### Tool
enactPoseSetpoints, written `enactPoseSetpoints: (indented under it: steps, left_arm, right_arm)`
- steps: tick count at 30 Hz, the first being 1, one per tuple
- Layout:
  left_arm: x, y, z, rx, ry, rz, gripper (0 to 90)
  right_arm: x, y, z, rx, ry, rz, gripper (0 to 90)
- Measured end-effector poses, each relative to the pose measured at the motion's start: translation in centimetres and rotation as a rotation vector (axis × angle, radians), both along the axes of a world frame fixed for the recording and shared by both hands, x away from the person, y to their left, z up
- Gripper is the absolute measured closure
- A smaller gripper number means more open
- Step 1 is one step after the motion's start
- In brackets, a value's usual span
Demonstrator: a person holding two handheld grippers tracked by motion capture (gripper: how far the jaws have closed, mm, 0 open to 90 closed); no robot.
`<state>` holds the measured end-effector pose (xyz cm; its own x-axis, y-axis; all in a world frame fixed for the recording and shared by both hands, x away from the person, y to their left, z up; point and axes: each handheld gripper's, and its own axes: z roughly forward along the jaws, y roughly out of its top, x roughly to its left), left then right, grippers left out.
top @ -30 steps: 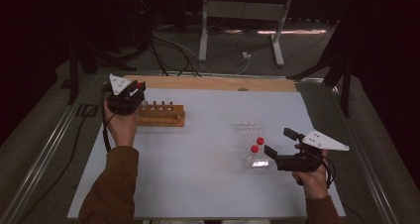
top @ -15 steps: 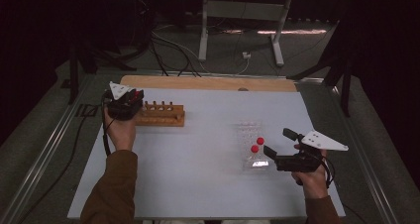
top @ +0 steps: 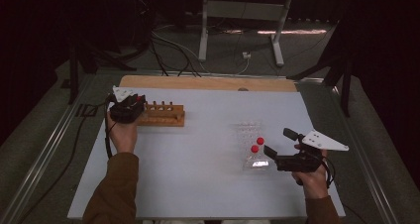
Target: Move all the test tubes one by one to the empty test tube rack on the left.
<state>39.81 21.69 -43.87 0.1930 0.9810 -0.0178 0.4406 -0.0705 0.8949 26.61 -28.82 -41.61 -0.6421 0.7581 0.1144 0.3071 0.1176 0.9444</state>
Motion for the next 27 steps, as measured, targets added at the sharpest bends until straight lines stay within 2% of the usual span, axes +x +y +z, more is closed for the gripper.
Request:
enactPoseSetpoints:
  steps: [4, 8, 15, 21, 23, 27]
  left_arm:
    - [0.0, -0.1, -0.3, 0.005, 0.012, -0.005, 70.6]
    - [-0.1, 0.0, -0.6, -0.028, 0.012, -0.009, 67.3]
    - [-1.3, 0.1, -0.4, -0.12, -0.04, -0.05, 50.5]
    - [-2.8, -0.1, 0.0, -0.138, -0.085, -0.062, 34.1]
    - [-3.3, -0.3, 0.2, -0.14, -0.08, -0.073, 26.8]
    - [-4.6, -0.8, 0.5, -0.158, -0.104, -0.101, 17.2]
  right_arm:
    - [0.0, 0.0, 0.0, 0.0, 0.0, 0.0, 1.7]
    - [0.0, 0.0, 0.0, -0.001, -0.001, 0.0, 1.7]
    - [-0.1, -0.1, 0.1, 0.005, -0.007, -0.007, 1.7]
    - [-0.1, 0.0, 0.0, -0.001, -0.014, -0.008, 1.8]
    - [-0.1, 0.0, -0.1, -0.01, -0.015, -0.018, 1.8]
    - [0.1, 0.1, -0.6, -0.026, -0.011, -0.037, 3.0]
